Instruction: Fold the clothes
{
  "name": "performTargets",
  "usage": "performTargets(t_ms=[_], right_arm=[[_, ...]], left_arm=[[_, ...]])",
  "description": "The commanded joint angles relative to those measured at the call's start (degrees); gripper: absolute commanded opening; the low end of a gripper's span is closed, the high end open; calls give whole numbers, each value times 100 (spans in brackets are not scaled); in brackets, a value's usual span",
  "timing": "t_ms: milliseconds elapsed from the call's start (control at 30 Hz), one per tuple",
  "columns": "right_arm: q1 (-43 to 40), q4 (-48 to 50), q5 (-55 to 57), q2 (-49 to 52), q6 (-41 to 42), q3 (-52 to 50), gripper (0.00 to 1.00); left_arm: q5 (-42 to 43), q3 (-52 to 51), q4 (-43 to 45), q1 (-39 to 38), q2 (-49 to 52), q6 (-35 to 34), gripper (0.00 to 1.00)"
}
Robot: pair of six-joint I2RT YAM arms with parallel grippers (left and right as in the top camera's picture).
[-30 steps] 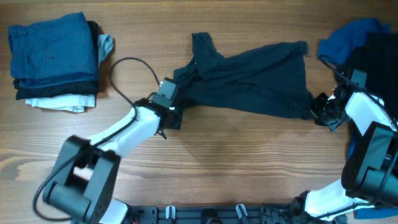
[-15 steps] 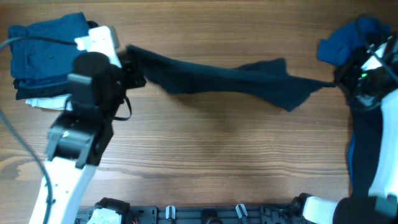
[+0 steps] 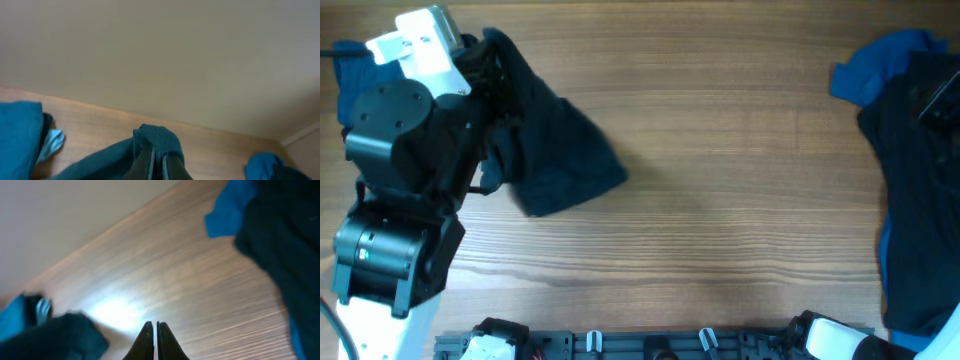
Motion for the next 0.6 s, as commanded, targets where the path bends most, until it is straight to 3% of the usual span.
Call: performTargets(t_ms=[0, 133, 333, 567], right_arm=[[24, -249, -1309, 192, -1121, -92, 4], [105, -575, -1534, 323, -1808, -96, 4], [793, -444, -1532, 444, -1993, -96, 4], [1545, -278, -1534, 953, -1904, -358, 4]], left_arm=[[120, 74, 136, 46, 223, -52, 4], [299, 74, 503, 46, 315, -55, 4], [592, 74, 1167, 46, 479, -98, 4], [754, 74, 1233, 46, 859, -92, 4]])
